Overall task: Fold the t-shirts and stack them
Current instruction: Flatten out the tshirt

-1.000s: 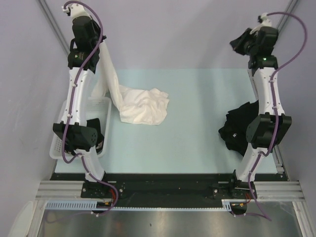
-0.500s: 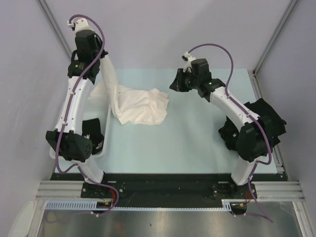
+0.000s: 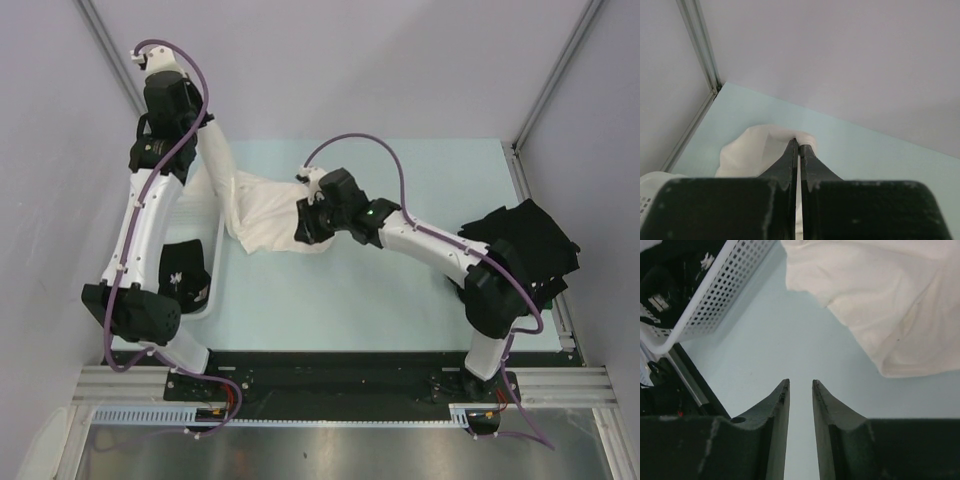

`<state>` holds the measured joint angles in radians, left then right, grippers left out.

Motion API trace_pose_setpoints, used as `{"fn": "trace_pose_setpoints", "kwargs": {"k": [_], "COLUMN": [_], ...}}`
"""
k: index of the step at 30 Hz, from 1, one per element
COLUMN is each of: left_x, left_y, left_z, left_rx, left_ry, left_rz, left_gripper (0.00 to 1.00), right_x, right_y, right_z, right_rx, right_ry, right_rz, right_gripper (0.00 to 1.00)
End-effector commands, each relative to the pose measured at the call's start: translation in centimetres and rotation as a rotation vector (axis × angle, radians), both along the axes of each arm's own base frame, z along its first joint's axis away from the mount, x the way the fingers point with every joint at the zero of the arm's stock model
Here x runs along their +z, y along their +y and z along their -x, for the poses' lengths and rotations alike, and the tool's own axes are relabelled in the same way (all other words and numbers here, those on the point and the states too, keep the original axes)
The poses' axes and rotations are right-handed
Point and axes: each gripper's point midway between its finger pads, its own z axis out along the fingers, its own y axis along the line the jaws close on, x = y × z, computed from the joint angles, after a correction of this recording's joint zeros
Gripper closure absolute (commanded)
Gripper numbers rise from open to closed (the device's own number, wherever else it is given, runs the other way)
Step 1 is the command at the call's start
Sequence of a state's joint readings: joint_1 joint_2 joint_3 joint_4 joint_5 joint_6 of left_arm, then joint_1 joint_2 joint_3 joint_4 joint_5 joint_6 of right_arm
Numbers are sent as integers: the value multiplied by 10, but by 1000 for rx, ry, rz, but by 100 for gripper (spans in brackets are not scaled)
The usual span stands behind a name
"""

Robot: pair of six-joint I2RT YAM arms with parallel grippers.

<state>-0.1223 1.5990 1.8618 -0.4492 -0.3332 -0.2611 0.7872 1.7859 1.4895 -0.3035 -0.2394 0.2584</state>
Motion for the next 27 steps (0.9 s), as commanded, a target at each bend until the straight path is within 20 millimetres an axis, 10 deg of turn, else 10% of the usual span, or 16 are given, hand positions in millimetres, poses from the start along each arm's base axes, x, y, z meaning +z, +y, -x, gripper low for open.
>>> {"fn": "trace_pose_setpoints", "kwargs": {"k": [1,9,27], "left_x": [35,29,25], "left_y": [-1,1,-4], "left_z": [21,36,48], "left_rx": [-19,-22,-32], "left_ry": [-92,-83,-72], "left_rz": [-6,-8,-26], "left_gripper": [100,100,100], "right_x": [-19,-63,-96], "right_y": [20,16,-2], "right_z": [2,-15,-55], "right_rx": [32,23,-55], "right_ry": [-85,-129,-54], "right_rz": [42,164,140], "right_gripper": [69,67,64]}}
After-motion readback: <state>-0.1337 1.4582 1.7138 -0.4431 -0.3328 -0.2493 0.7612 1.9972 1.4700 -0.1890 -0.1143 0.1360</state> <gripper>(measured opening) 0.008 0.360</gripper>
